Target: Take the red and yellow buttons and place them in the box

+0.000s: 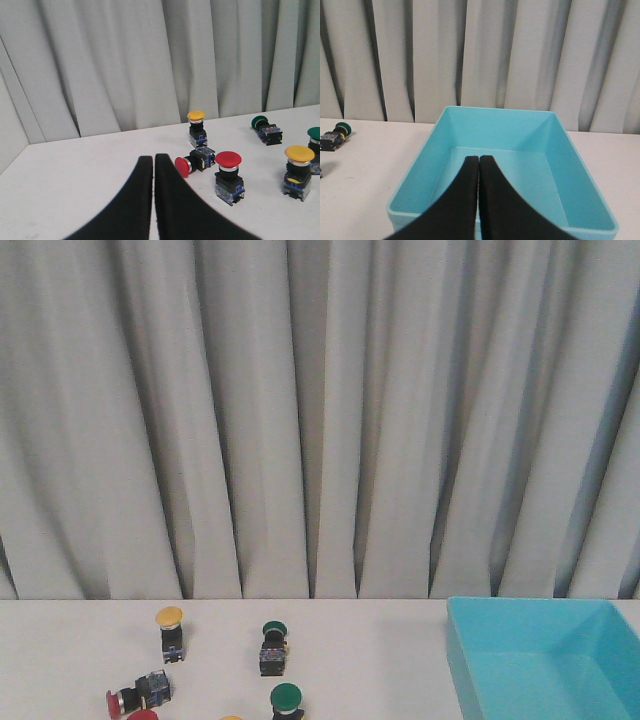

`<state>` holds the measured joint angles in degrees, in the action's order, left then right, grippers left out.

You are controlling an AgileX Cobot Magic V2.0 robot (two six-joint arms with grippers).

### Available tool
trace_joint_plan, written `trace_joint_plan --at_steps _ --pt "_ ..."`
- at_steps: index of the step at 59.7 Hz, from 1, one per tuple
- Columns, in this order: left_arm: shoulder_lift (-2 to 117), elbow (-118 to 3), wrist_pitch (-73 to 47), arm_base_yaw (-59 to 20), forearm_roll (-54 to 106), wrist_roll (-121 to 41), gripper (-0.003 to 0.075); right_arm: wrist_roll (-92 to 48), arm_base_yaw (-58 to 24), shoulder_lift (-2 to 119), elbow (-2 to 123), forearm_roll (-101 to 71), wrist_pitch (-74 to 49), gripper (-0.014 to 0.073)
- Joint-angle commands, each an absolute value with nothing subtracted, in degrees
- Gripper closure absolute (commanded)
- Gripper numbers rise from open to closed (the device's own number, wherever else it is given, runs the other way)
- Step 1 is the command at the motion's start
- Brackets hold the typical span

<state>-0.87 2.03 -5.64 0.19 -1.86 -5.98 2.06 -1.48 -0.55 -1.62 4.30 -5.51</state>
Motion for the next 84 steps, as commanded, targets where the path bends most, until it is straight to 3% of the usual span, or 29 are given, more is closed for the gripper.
trace_joint_plan --at_steps 1,48,54,60,66,69,74,84 --pt "-1.48 2.13 -1.14 -0.15 -1.28 -5.30 0.0726 2.09 -1.19 -1.62 -2.49 4.39 -1.29 0.0602" --pt "-1.48 2.13 0.83 -0.15 -1.35 -5.51 0.0726 1.70 -1.19 -1.62 -2.14 5.14 0.00 0.0602" --pt "-1.43 1.69 6.97 -0.15 -0.84 -5.06 0.0726 1.28 -1.10 -1.51 -2.07 7.19 14.75 0.0602" --pt "-0.60 0.40 23.93 -0.15 -0.83 -2.42 0.0726 0.00 -1.10 0.39 -0.25 2.56 37.98 0.0602" --pt "6.86 -6.46 43.79 -0.15 0.00 -3.97 0.0726 -6.70 -1.10 8.89 8.81 -7.27 44.56 0.0602" --pt "12.98 -13.42 46.44 -0.15 0.46 -4.41 0.0726 -9.67 -1.10 14.89 16.64 -7.60 44.56 0.0602" --pt "22.75 -27.14 38.22 -0.28 0.58 -7.03 0.0726 -11.62 -1.23 26.28 30.88 -3.42 39.07 0.0602" --pt "41.30 -51.61 4.90 -2.88 0.58 -11.91 0.0726 7.41 -1.28 43.55 55.49 3.80 6.39 0.0602"
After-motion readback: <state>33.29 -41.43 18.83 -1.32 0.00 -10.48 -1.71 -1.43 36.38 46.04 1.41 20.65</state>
